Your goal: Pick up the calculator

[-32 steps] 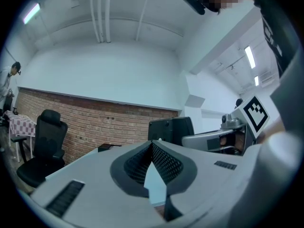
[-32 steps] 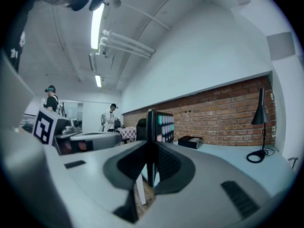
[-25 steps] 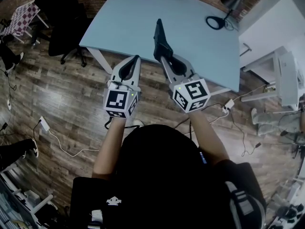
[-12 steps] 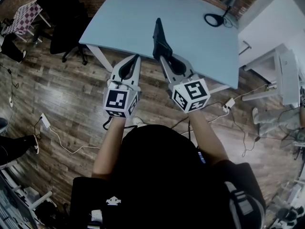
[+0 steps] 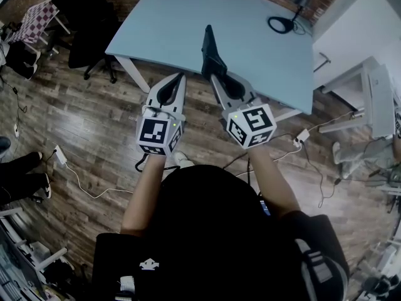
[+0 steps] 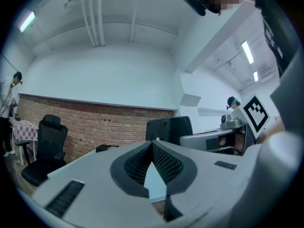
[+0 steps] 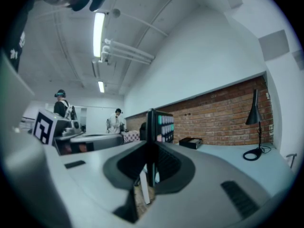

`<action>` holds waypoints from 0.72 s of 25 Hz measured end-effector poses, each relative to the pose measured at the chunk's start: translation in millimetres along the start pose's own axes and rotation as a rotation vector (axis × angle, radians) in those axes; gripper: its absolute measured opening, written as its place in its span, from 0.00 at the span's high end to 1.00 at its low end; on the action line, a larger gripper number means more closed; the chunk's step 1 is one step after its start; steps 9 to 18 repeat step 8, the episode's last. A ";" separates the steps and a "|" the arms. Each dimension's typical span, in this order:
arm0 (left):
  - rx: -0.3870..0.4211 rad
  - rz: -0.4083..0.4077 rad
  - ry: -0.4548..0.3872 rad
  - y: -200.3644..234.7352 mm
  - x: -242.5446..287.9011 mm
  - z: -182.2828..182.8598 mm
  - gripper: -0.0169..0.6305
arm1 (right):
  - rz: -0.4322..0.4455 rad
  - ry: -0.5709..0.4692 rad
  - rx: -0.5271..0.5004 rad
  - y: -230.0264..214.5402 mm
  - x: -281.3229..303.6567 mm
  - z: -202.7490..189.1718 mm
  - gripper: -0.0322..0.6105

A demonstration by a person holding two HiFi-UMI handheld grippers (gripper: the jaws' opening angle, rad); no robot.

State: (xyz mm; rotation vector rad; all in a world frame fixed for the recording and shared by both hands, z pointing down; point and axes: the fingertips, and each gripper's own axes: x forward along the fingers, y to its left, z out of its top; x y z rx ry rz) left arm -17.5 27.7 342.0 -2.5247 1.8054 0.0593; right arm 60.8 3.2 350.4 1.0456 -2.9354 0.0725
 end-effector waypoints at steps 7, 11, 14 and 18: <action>0.005 0.007 0.006 -12.2 -8.3 -3.5 0.97 | 0.008 -0.003 -0.003 2.1 -12.5 -2.0 0.87; 0.005 0.008 0.007 -13.4 -9.1 -4.0 0.97 | 0.010 -0.002 -0.003 2.5 -13.6 -2.7 0.87; 0.005 0.008 0.007 -13.4 -9.1 -4.0 0.97 | 0.010 -0.002 -0.003 2.5 -13.6 -2.7 0.87; 0.005 0.008 0.007 -13.4 -9.1 -4.0 0.97 | 0.010 -0.002 -0.003 2.5 -13.6 -2.7 0.87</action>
